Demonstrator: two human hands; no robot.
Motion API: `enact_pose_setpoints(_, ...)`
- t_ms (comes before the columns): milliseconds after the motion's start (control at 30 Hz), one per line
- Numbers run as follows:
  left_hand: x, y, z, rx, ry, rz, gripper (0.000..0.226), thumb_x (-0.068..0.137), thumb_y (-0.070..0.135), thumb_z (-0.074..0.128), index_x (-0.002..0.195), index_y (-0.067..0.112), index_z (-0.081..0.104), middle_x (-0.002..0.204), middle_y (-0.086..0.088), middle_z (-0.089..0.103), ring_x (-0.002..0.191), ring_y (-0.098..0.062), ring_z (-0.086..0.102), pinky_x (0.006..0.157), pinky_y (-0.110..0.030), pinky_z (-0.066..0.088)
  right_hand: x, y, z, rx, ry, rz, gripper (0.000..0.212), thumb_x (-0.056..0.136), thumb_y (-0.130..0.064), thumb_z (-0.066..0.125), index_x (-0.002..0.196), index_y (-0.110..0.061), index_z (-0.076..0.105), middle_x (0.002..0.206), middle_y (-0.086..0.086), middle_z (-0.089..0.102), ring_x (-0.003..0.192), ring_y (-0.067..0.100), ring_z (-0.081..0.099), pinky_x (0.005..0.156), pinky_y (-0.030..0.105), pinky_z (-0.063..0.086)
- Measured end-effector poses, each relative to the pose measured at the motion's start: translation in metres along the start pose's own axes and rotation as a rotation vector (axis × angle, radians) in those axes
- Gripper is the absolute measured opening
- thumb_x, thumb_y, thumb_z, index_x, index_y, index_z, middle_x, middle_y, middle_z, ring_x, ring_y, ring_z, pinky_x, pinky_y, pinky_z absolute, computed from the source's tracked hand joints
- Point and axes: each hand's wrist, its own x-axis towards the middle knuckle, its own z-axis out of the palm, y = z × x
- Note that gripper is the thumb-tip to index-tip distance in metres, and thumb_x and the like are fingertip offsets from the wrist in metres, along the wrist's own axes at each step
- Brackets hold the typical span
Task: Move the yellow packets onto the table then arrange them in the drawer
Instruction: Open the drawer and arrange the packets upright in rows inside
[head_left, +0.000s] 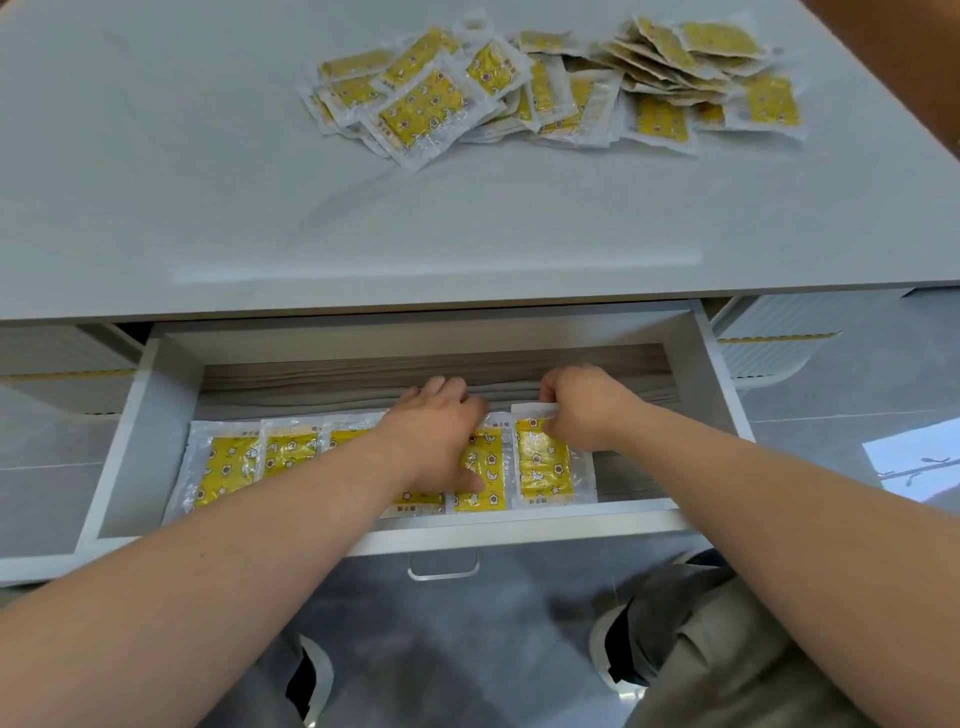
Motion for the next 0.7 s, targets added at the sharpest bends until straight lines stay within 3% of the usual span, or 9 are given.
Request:
enact_pose_setpoints(133,0.000,-0.001,0.001,-0.001,0.008,-0.004,0.085,0.077,0.066,0.071,0.144,0.025,0.040,0.136,-0.002,0.043,0.129,-0.023,0.037,0.108,-0.042,0.037,-0.005,0.000,0.005,-0.173,0.058,0.020,0.042,0.089,-0.029,0.068,0.128,-0.021,0.055,0.123,0.009,0.057,0.114,0.029,0.053,0.093,0.042,0.048)
enact_pose_setpoints(233,0.000,0.001,-0.004,-0.044,0.095,-0.012,0.073,0.082,0.064,0.067,0.140,0.026,0.044,0.132,0.000,0.046,0.126,-0.022,0.043,0.105,-0.042,0.042,-0.010,-0.008,-0.005,-0.214,0.071,0.031,0.050,0.087,-0.033,0.070,0.132,-0.021,0.050,0.121,0.009,0.056,0.114,0.030,0.054,0.093,0.043,0.049)
enact_pose_setpoints(367,-0.005,0.008,-0.026,-0.224,0.391,-0.006,0.032,0.093,0.049,0.061,0.114,0.024,0.057,0.107,0.006,0.055,0.090,-0.015,0.059,0.077,-0.036,0.056,-0.018,-0.030,-0.039,-0.194,0.044,-0.011,0.021,0.089,-0.014,0.060,0.110,-0.018,0.062,0.093,0.000,0.062,0.084,0.020,0.062,0.077,0.039,0.058)
enact_pose_setpoints(433,-0.009,0.013,-0.040,-0.325,0.542,0.020,0.015,0.095,0.035,0.060,0.099,0.022,0.057,0.092,0.007,0.055,0.077,-0.014,0.056,0.067,-0.037,0.055,-0.026,-0.041,-0.062,-0.136,0.031,-0.051,0.015,0.091,-0.009,0.056,0.100,-0.015,0.066,0.089,0.002,0.067,0.083,0.022,0.066,0.077,0.039,0.061)
enact_pose_setpoints(533,-0.016,0.015,-0.068,-0.392,0.794,0.059,0.008,0.093,0.026,0.063,0.090,0.019,0.059,0.077,0.010,0.053,0.067,-0.009,0.050,0.058,-0.032,0.049,-0.041,-0.043,-0.099,-0.008,0.049,-0.074,0.017,0.092,-0.006,0.053,0.090,-0.008,0.070,0.086,0.009,0.073,0.084,0.025,0.071,0.077,0.038,0.060)
enact_pose_setpoints(633,-0.009,0.000,-0.102,-0.362,0.924,-0.030,0.011,0.094,0.029,0.062,0.100,0.020,0.062,0.086,0.012,0.053,0.069,-0.005,0.048,0.062,-0.026,0.045,-0.053,-0.035,-0.130,0.212,0.050,-0.025,0.023,0.089,0.002,0.049,0.088,-0.001,0.072,0.082,0.012,0.077,0.083,0.026,0.076,0.076,0.038,0.060)
enact_pose_setpoints(700,0.007,-0.022,-0.120,-0.329,0.905,-0.126,0.026,0.096,0.034,0.058,0.117,0.019,0.059,0.105,0.007,0.056,0.088,-0.012,0.054,0.077,-0.031,0.048,-0.045,-0.028,-0.143,0.232,0.167,0.014,0.025,0.087,0.005,0.049,0.087,0.000,0.073,0.083,0.012,0.077,0.085,0.029,0.075,0.080,0.041,0.061)
